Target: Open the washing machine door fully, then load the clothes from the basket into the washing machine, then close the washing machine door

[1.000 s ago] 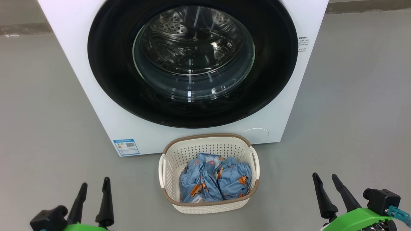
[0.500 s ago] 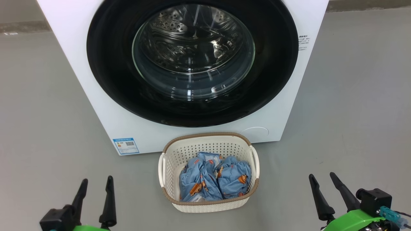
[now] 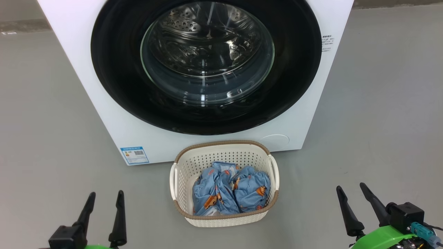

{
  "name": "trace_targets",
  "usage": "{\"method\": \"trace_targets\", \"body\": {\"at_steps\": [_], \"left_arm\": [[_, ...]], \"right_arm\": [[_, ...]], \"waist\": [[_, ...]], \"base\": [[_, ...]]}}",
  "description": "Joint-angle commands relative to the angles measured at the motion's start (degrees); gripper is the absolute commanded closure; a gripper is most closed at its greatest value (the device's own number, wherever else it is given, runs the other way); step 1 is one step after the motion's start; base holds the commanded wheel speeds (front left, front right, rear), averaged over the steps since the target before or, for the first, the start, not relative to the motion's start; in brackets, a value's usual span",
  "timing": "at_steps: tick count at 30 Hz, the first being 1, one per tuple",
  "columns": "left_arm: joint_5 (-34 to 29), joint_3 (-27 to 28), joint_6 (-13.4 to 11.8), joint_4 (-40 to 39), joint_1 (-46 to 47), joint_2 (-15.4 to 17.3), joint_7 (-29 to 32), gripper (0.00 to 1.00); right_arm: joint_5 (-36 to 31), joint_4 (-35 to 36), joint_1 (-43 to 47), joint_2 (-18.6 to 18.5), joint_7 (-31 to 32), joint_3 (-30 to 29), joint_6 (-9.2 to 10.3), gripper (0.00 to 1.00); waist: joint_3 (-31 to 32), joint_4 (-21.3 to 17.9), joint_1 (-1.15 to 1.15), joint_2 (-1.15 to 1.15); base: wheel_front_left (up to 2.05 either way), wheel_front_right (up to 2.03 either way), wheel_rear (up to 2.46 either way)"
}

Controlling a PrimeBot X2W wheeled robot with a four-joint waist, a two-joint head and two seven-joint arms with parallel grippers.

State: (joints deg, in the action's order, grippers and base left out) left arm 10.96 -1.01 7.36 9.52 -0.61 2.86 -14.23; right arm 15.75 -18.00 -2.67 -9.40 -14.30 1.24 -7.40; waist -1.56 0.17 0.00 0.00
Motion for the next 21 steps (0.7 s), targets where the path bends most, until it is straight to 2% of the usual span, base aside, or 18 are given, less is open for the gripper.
{"method": "trace_targets", "body": {"at_steps": [1,12,21], "left_arm": [[-0.4,2.0,0.1,-1.2,1.1,1.0,-0.8,0.0],[-2.9,1.9,0.1,-0.7,1.1,1.3,-0.8,0.0],[-3.2,1.9,0.1,-0.8,1.5,1.2,-0.8,0.0]], "right_arm": [[-0.7,1.5,-1.9,-0.7,-0.7,0.8,-0.09,0.0],[-0.9,1.5,-1.7,-0.3,-0.7,0.5,-0.09,0.0],[-1.0,1.8,-1.9,0.0,-0.7,0.2,-0.09,0.0]], "waist": [[0.0,0.0,0.0,0.0],[0.3,-0.4,0.0,0.0],[-0.2,-0.5,0.0,0.0]], "base": [[0.0,0.0,0.0],[0.09,0.09,-0.18],[0.7,0.7,-1.39]]}}
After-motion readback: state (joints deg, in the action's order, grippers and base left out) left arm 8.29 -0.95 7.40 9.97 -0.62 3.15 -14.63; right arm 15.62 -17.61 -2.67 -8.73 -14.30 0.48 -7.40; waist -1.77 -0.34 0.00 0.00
